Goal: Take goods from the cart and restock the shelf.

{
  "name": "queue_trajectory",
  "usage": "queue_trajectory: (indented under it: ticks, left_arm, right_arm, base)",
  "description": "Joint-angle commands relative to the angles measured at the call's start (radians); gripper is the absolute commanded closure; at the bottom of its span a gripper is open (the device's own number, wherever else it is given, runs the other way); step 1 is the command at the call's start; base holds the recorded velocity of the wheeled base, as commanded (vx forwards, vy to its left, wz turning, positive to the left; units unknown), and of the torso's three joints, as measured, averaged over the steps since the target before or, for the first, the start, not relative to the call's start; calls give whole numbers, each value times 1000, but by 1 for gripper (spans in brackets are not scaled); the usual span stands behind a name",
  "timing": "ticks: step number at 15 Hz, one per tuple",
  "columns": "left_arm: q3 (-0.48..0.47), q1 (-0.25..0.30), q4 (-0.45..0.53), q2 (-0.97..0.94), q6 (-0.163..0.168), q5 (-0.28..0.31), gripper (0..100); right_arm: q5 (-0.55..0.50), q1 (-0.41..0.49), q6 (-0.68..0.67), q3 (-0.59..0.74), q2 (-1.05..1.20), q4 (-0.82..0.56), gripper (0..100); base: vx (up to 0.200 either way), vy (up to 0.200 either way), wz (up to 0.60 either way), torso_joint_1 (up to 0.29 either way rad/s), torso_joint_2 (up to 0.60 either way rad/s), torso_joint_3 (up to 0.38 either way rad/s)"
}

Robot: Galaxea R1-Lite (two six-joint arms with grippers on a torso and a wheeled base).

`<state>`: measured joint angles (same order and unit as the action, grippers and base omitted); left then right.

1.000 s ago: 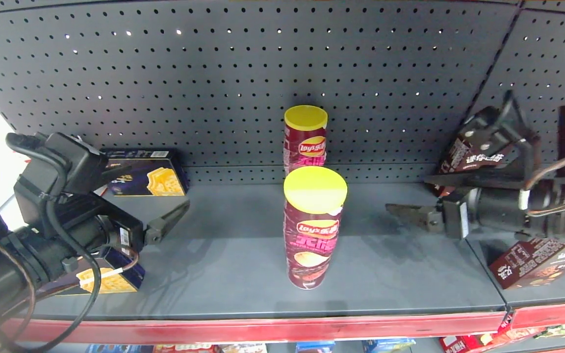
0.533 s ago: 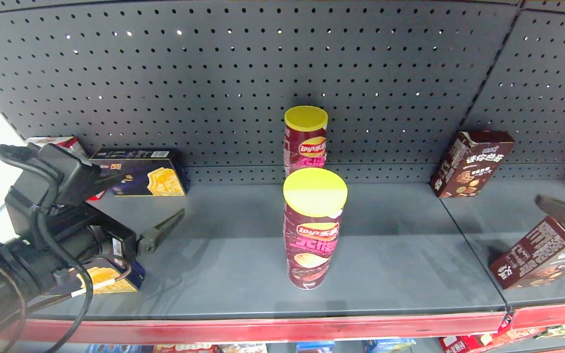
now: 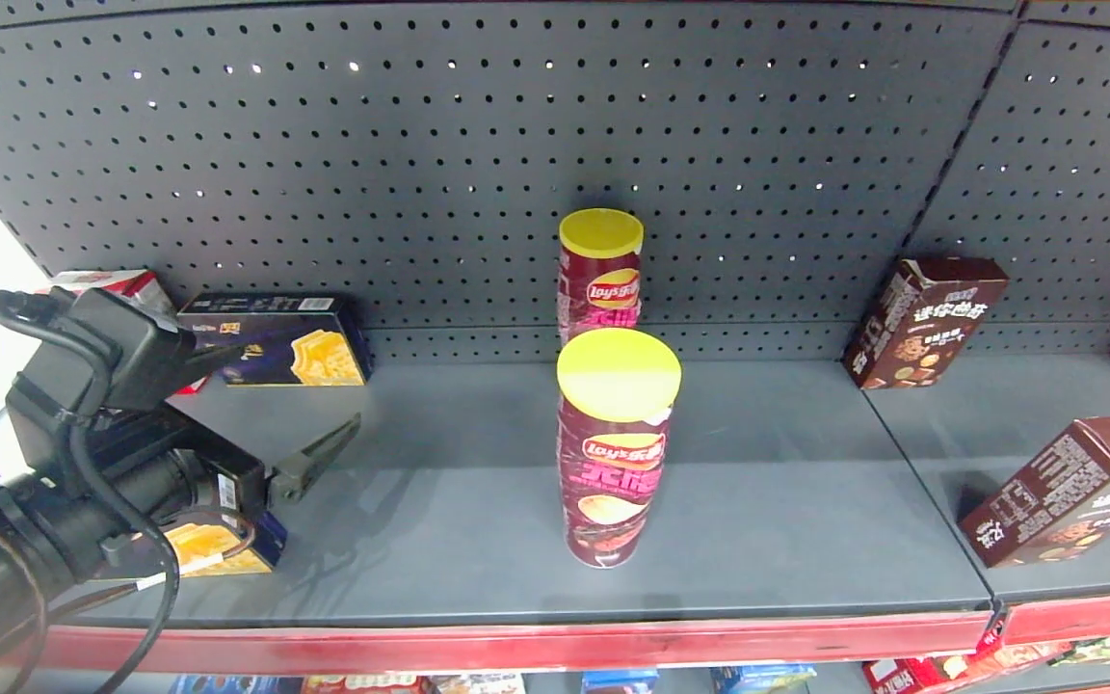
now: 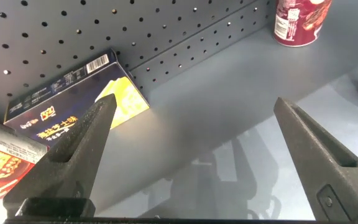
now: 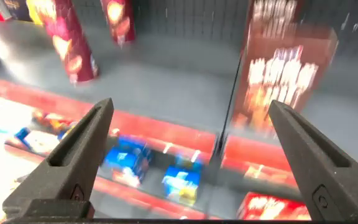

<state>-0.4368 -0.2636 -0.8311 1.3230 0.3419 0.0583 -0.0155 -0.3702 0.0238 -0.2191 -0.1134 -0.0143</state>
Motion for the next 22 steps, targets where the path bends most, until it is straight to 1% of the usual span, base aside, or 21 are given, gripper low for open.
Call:
queue_trajectory:
  ticks: [1, 3, 4, 5, 6, 8, 9, 10, 12, 14, 15, 16, 17, 18, 19, 20, 21, 22]
  left_arm:
    - [4, 3, 1, -14, 0, 0, 0]
    - [18, 3, 1, -21, 0, 0, 0]
    - [20, 3, 3, -28, 0, 0, 0]
    - [18, 3, 3, -28, 0, 0, 0]
    - [15, 0, 3, -28, 0, 0, 0]
    - [9, -11, 4, -22, 0, 0, 0]
    - [9, -23, 4, -19, 0, 0, 0]
    - [9, -45, 7, -16, 0, 2, 0]
    - [7, -66, 7, -1, 0, 8, 0]
    - [3, -86, 7, 2, 0, 11, 0]
    - [4, -89, 7, 1, 0, 11, 0]
    - [4, -94, 7, -1, 0, 11, 0]
    - [7, -95, 7, -4, 0, 12, 0]
    - [6, -97, 7, -4, -1, 14, 0]
    - [7, -95, 7, -5, 0, 17, 0]
    - [9, -95, 7, -5, -1, 17, 0]
    - [15, -95, 9, -14, -1, 17, 0]
    - [21, -95, 9, -24, -1, 17, 0]
  right_arm:
    - [5, -1, -15, 123, 113, 5, 0]
    - [8, 1, -16, 204, 113, 30, 0]
    - [-3, 14, -18, 199, 113, 28, 0]
    - [-24, 71, -19, 199, 90, 28, 0]
    - [-70, 88, -25, 198, 69, 23, 0]
    - [-158, 88, -28, 198, 58, 14, 0]
    - [-225, 88, -36, 202, 58, 20, 0]
    - [-248, 100, -44, 201, 34, 17, 0]
    - [-247, 149, -42, 201, -26, 19, 0]
    - [-247, 297, -41, 202, -34, 20, 0]
    - [-239, 323, -41, 204, 9, 22, 0]
    - [-211, 323, -62, 211, 38, 45, 0]
    - [-115, 323, -96, 219, 35, 74, 0]
    - [-6, 323, -73, 219, 35, 57, 0]
    - [78, 321, 33, 219, 35, 31, 0]
    - [75, 313, 27, 219, 32, 27, 0]
    - [-6, 355, -64, 219, 40, 17, 0]
    - [-40, 422, -81, 219, 40, 20, 0]
  base:
    - [0, 0, 0, 0, 0, 0]
    - [0, 0, 0, 0, 0, 0]
    - [0, 0, 0, 0, 0, 0]
    - [0, 0, 0, 0, 0, 0]
    - [0, 0, 0, 0, 0, 0]
    - [0, 0, 0, 0, 0, 0]
    - [0, 0, 0, 0, 0, 0]
    - [0, 0, 0, 0, 0, 0]
    - [0, 0, 0, 0, 0, 0]
    - [0, 0, 0, 0, 0, 0]
    - [0, 0, 0, 0, 0, 0]
    - [0, 0, 0, 0, 0, 0]
    - [0, 0, 0, 0, 0, 0]
    - [0, 0, 0, 0, 0, 0]
    - [0, 0, 0, 0, 0, 0]
    - [0, 0, 0, 0, 0, 0]
    - [0, 0, 0, 0, 0, 0]
    - [0, 0, 0, 0, 0, 0]
